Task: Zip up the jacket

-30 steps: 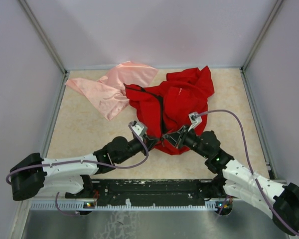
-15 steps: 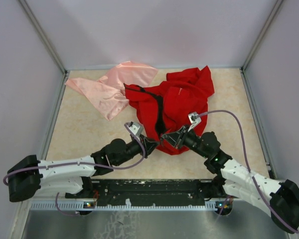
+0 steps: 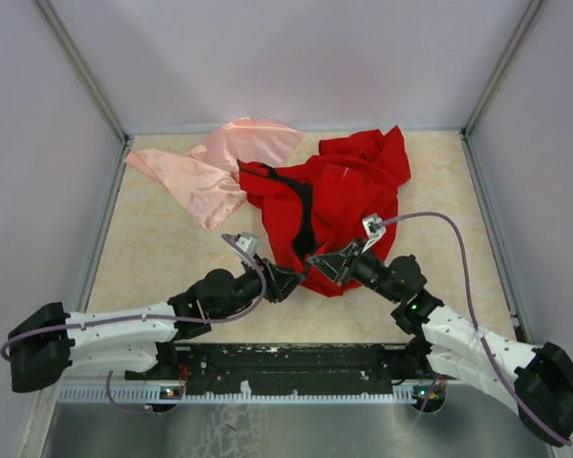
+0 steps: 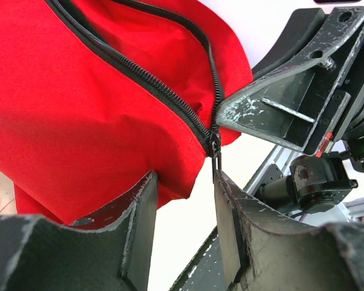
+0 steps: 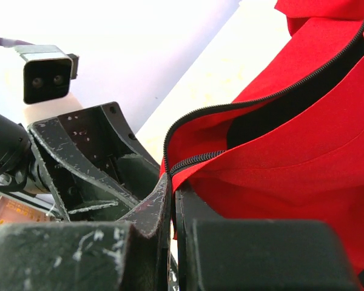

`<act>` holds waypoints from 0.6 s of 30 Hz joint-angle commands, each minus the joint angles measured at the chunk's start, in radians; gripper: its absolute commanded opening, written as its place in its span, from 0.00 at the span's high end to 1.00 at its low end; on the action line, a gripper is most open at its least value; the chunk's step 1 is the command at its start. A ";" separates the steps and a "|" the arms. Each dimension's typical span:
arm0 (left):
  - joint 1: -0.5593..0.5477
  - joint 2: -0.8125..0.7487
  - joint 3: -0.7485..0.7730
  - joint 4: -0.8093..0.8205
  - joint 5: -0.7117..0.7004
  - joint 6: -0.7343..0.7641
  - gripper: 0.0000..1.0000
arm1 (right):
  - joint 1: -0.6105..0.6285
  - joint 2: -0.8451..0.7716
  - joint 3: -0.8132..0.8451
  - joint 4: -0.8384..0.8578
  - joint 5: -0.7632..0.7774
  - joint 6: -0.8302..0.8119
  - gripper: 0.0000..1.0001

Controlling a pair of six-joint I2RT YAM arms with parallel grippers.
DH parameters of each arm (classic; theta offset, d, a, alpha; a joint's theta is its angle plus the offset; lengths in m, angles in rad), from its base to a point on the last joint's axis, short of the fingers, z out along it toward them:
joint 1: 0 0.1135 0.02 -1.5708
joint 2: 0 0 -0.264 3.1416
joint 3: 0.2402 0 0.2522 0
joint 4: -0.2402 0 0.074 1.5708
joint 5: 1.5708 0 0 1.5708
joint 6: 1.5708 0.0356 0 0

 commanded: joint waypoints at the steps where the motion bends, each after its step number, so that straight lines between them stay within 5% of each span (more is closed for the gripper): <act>1: 0.014 -0.032 -0.025 0.051 -0.019 -0.059 0.51 | -0.002 0.002 -0.007 0.110 -0.017 -0.005 1.00; 18: 0.142 -0.025 -0.085 0.176 0.150 -0.180 0.51 | 0.027 0.061 -0.015 0.173 -0.028 0.003 1.00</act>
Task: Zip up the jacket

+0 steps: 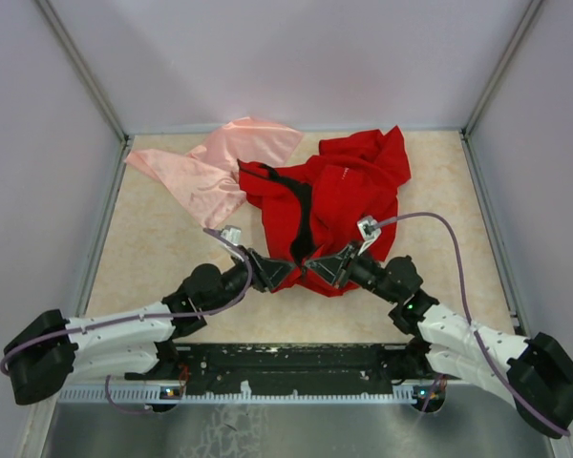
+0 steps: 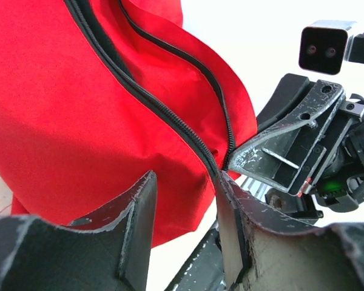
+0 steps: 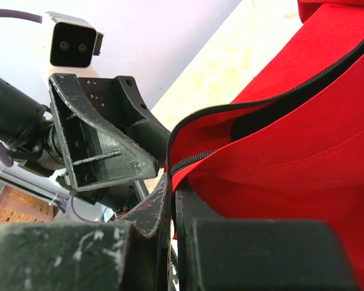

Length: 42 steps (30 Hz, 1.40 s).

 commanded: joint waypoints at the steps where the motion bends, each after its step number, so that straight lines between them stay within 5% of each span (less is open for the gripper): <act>1: 0.008 0.016 -0.005 0.066 0.075 -0.028 0.52 | 0.011 0.002 0.004 0.097 0.009 0.002 1.00; 17: 0.009 0.053 0.003 0.086 0.145 -0.024 0.72 | 0.018 0.022 0.006 0.117 0.013 0.004 1.00; 27: 0.009 0.052 0.005 0.089 0.154 -0.021 0.72 | 0.020 0.025 0.004 0.114 0.021 0.002 1.00; 33: 0.009 0.062 0.017 0.074 0.180 0.005 1.00 | 0.019 0.027 0.003 0.111 0.030 0.007 1.00; 42: 0.008 0.090 0.092 -0.130 0.265 0.146 1.00 | 0.013 -0.002 0.048 -0.001 0.116 -0.004 1.00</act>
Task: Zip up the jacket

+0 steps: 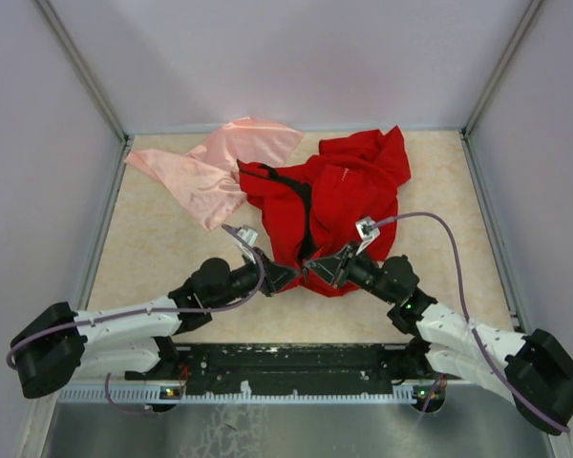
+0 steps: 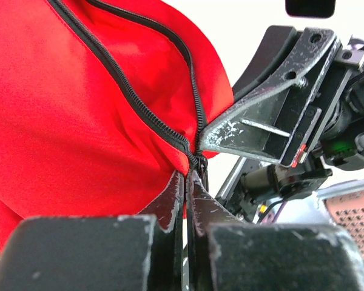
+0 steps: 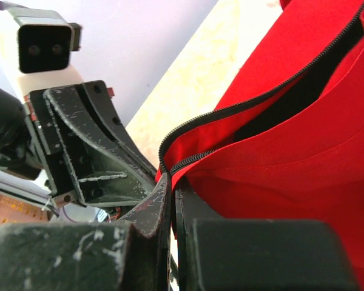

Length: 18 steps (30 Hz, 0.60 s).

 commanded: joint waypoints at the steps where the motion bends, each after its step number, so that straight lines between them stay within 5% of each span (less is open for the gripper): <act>1: -0.005 0.021 0.070 -0.160 0.104 0.096 1.00 | -0.001 -0.035 0.056 -0.014 0.091 -0.019 1.00; 18: 0.063 0.065 0.102 -0.282 0.175 0.121 1.00 | -0.009 0.001 0.098 -0.085 0.121 -0.091 1.00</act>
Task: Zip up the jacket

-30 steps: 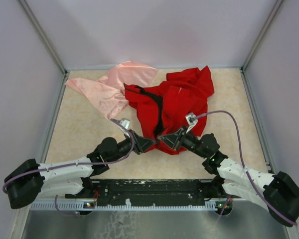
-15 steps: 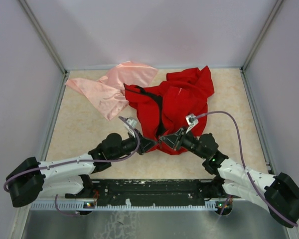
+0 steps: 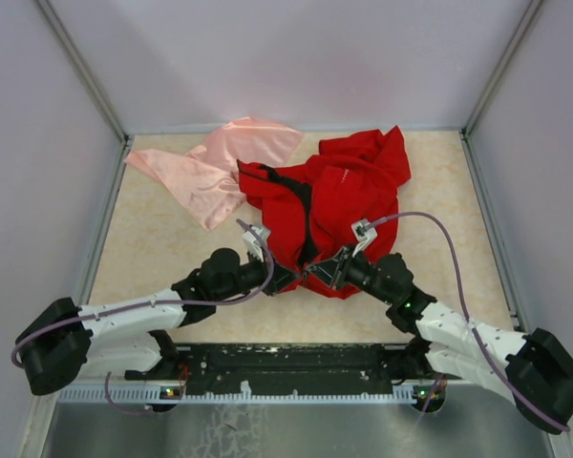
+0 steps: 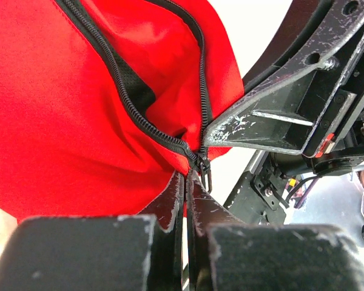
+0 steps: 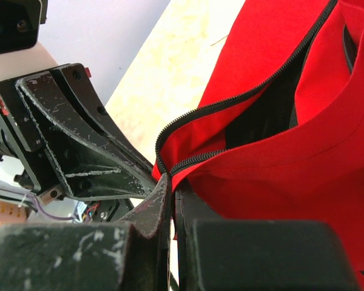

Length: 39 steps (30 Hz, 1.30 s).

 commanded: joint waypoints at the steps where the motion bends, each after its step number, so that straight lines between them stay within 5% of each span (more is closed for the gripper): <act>1: 0.046 0.009 0.020 -0.082 0.106 0.006 1.00 | -0.008 0.003 0.087 0.051 0.083 -0.079 1.00; 12: 0.153 0.060 0.044 -0.112 0.265 -0.036 1.00 | 0.026 0.022 0.198 -0.204 0.061 -0.273 0.65; 17: 0.170 0.066 0.053 -0.127 0.293 -0.038 1.00 | 0.151 0.006 0.285 -0.402 0.183 -0.451 0.53; 31: 0.178 0.072 0.061 -0.132 0.330 -0.035 1.00 | 0.280 -0.088 0.420 -0.681 0.399 -0.643 0.43; 39: 0.178 0.074 0.064 -0.123 0.343 -0.034 1.00 | 0.408 -0.117 0.370 -0.625 0.347 -0.864 0.43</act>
